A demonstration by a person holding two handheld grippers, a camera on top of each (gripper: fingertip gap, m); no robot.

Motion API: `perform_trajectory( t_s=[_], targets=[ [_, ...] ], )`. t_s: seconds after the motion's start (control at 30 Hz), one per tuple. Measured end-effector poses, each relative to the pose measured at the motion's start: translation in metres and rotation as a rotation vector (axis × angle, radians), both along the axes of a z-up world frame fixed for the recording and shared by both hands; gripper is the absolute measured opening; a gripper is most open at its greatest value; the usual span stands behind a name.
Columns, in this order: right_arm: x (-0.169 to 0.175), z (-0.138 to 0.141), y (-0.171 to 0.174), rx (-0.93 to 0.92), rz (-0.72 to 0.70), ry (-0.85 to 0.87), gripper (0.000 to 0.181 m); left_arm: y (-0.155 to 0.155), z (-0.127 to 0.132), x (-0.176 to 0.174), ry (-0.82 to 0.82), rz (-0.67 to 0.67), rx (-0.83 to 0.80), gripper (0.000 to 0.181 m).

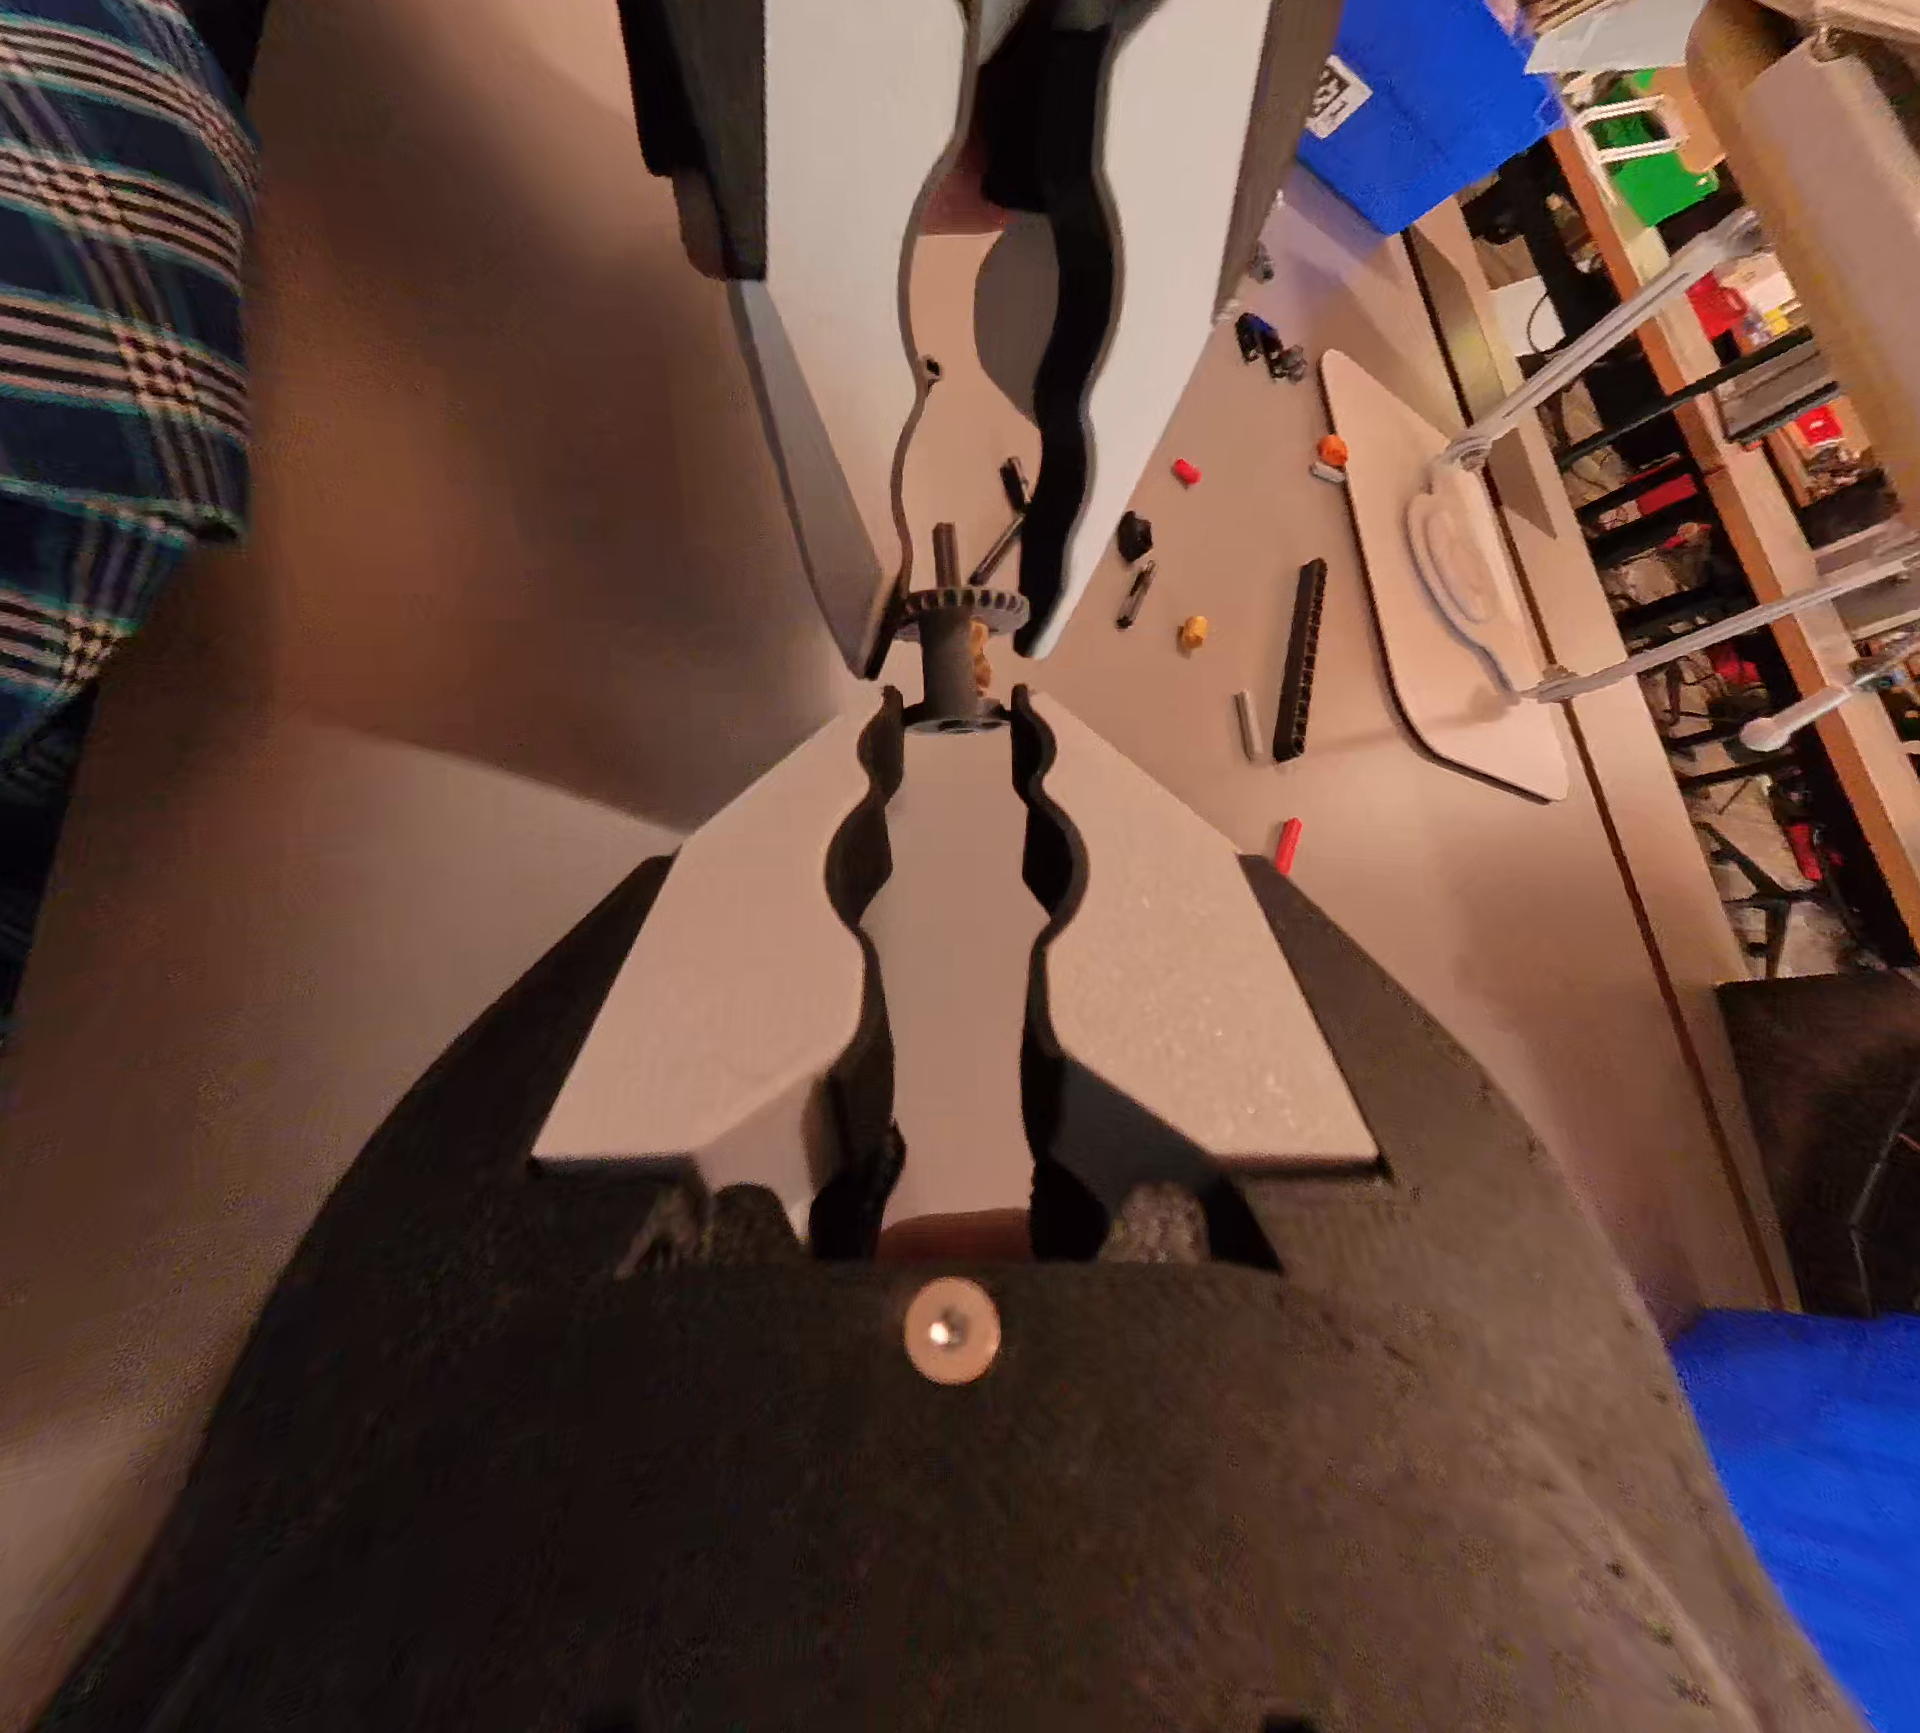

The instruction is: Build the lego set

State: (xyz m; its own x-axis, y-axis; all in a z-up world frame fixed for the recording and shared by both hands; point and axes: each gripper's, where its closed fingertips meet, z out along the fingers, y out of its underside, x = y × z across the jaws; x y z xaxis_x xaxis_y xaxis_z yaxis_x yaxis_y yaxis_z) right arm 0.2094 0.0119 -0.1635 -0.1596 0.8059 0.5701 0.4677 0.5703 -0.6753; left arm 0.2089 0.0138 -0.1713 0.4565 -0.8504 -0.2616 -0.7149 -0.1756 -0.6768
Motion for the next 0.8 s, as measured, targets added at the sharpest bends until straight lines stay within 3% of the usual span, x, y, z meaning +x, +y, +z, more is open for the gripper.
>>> perform_trajectory(
  t_s=[0.13, 0.2, 0.43, 0.6, 0.67, 0.8],
  targets=[
    [-0.001, 0.005, 0.003, -0.009, -0.016, 0.027, 0.019, 0.002, 0.006, 0.000, 0.005, 0.008, 0.062, 0.028],
    [0.000, 0.006, 0.003, -0.057, -0.024, 0.028, 0.029, 0.005, 0.010, -0.002, 0.029, 0.015, 0.110, 0.028],
    [0.005, 0.017, 0.002, -0.455, 0.004, 0.044, 0.041, 0.004, 0.019, -0.006, 0.169, -0.087, 0.332, 0.028],
    [-0.006, 0.016, -0.007, -0.621, 0.094, 0.004, 0.033, -0.001, 0.024, -0.003, 0.229, -0.186, 0.396, 0.028],
    [-0.008, 0.014, -0.008, -0.626, 0.109, -0.011, 0.018, -0.001, 0.026, -0.004, 0.244, -0.205, 0.419, 0.028],
    [-0.012, 0.019, -0.006, -0.595, 0.099, 0.014, 0.018, 0.001, 0.029, -0.007, 0.233, -0.202, 0.438, 0.028]
  ],
)
